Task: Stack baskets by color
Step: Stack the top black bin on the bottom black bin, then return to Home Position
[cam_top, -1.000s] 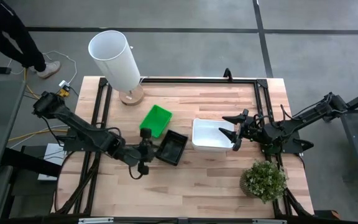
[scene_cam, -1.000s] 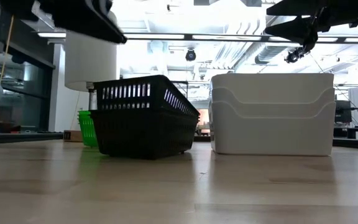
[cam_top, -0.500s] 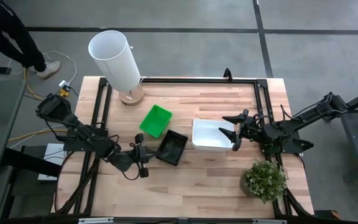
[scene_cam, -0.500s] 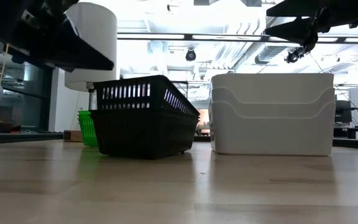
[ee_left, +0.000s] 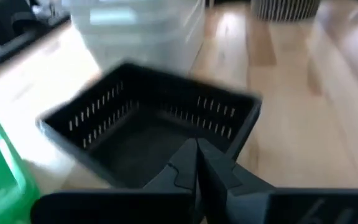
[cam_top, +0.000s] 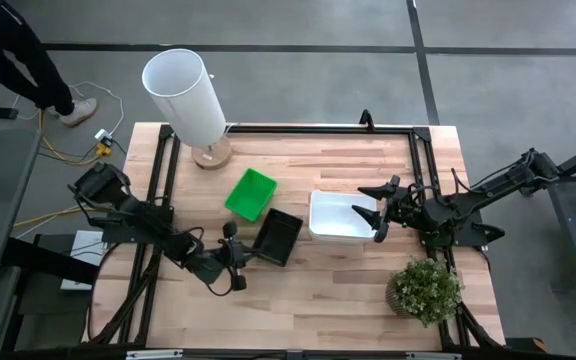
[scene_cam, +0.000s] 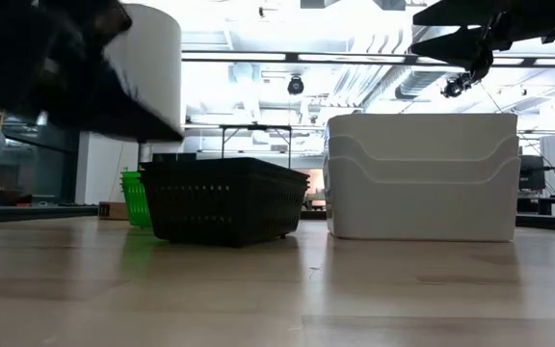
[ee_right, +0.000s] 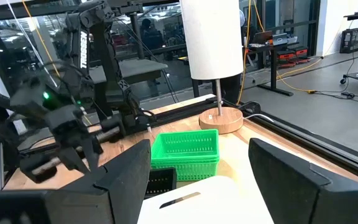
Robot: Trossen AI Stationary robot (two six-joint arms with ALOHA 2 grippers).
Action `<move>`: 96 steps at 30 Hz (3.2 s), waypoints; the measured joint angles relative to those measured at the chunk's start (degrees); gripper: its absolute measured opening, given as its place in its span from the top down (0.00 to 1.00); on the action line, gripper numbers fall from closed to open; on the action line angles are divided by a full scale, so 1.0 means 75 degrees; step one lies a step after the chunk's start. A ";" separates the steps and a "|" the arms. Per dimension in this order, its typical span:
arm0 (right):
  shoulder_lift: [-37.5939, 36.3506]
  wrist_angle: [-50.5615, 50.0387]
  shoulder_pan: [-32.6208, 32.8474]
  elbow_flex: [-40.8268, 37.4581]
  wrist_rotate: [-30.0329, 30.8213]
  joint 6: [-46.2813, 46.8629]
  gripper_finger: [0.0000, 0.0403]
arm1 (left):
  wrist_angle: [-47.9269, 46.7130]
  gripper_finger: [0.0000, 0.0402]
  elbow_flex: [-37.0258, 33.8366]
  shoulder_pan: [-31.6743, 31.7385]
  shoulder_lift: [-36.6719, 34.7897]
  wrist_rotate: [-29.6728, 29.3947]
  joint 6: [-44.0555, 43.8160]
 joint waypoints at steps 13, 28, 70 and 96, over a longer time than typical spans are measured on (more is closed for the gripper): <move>0.0000 -0.0003 -0.0003 0.0000 0.0197 -0.0003 0.36 | -0.2198 1.00 0.0222 0.1251 -0.4171 0.1147 0.3724; -0.0003 -0.0235 0.0000 0.0000 0.0405 0.0000 0.36 | -0.4958 1.00 0.0216 0.5068 -0.8066 0.5602 0.3629; -0.2167 -0.2437 0.0018 0.0006 0.0094 0.0679 0.67 | -0.4543 1.00 -0.3380 0.4284 -1.2182 0.5179 0.2356; -0.5473 -0.3391 -0.1891 -0.1239 -0.2618 0.0040 1.00 | -0.4540 1.00 -0.3377 0.4284 -1.2176 0.5214 0.2355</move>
